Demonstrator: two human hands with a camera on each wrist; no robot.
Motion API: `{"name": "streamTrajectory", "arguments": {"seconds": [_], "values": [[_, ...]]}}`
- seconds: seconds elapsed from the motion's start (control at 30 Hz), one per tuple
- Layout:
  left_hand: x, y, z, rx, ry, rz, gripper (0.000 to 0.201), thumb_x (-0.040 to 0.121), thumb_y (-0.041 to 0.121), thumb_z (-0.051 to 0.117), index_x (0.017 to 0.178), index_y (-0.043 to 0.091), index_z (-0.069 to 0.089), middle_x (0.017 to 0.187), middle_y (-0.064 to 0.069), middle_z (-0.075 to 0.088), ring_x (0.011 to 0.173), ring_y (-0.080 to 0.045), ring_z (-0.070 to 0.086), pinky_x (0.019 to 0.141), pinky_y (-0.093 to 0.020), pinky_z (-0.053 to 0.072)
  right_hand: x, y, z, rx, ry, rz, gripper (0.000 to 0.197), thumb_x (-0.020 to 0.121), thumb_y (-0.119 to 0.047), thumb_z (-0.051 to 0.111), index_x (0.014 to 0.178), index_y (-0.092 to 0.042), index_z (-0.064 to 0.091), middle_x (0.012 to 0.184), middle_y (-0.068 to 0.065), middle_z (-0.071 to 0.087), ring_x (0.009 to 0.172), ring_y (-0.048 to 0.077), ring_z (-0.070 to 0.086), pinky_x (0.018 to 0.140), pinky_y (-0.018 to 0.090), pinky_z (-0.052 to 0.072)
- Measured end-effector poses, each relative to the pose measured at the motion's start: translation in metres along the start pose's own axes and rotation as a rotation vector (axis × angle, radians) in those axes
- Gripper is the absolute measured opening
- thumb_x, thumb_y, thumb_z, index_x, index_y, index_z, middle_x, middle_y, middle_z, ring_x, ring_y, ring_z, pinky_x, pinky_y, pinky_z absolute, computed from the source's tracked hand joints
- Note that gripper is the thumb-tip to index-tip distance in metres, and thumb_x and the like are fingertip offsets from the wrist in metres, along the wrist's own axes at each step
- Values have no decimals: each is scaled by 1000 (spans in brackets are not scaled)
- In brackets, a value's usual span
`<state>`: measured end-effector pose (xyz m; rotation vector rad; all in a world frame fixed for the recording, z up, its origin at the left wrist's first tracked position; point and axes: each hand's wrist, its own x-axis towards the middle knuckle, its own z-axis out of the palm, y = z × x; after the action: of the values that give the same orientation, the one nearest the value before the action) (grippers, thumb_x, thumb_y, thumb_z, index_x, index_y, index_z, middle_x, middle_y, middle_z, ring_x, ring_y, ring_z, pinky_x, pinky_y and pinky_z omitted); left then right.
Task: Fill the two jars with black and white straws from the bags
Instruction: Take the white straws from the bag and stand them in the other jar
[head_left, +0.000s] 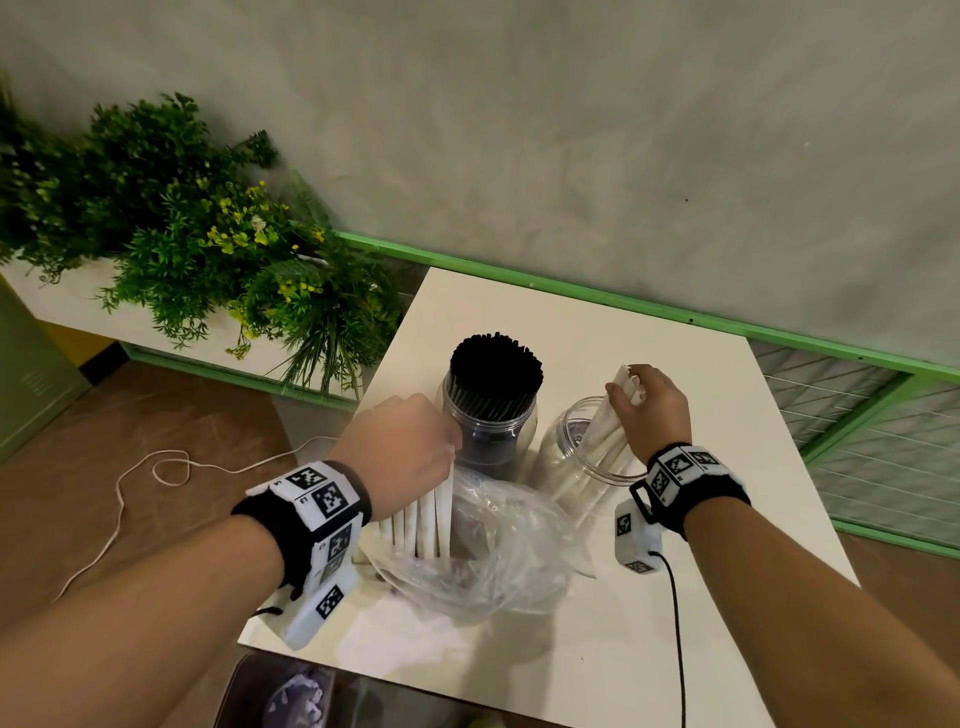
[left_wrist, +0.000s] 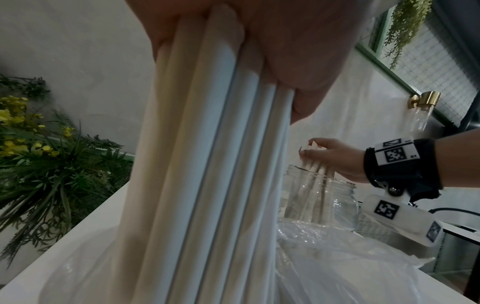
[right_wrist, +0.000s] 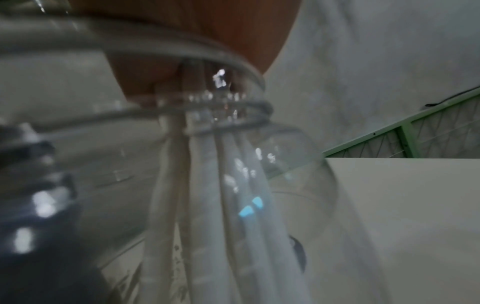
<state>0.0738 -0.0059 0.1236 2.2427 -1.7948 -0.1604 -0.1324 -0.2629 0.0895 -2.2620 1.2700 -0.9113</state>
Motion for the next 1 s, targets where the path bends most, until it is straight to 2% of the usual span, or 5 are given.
{"name": "streamTrajectory", "arguments": {"seconds": [0.17,0.3,0.6,0.77,1.0], "values": [[0,0,-1,-2,-9,-6,49,76,54,21,102,36,59,102,9,52,91,-16,51,73,-27,38,-1,-1,-3,15,-18,16,26,92,-21,56,116,-10,54,97,12,64,90,32,60,70,30,40],[0,1,-3,-9,-9,-7,52,75,55,19,102,35,59,102,8,53,92,-17,51,73,-27,39,-5,-5,-3,-31,-41,-76,36,93,-13,52,129,-18,49,110,9,61,87,23,54,72,28,38],[0,-1,-1,-33,7,-3,46,76,53,24,100,35,60,99,8,54,88,-17,51,74,-29,41,1,2,0,-26,27,-142,24,95,-20,56,116,-10,59,109,10,61,101,27,55,79,28,39],[0,-2,-1,-39,10,-9,44,77,52,25,98,35,60,99,8,53,87,-17,51,74,-30,44,9,4,0,-45,59,-173,15,94,-20,58,96,-8,66,90,9,61,89,31,56,72,31,40],[-1,-2,-2,-39,12,-12,45,77,52,24,99,35,60,99,8,53,88,-17,51,75,-29,41,18,8,0,-79,18,-108,22,96,-21,54,94,-4,68,90,13,62,88,33,56,72,35,42]]}}
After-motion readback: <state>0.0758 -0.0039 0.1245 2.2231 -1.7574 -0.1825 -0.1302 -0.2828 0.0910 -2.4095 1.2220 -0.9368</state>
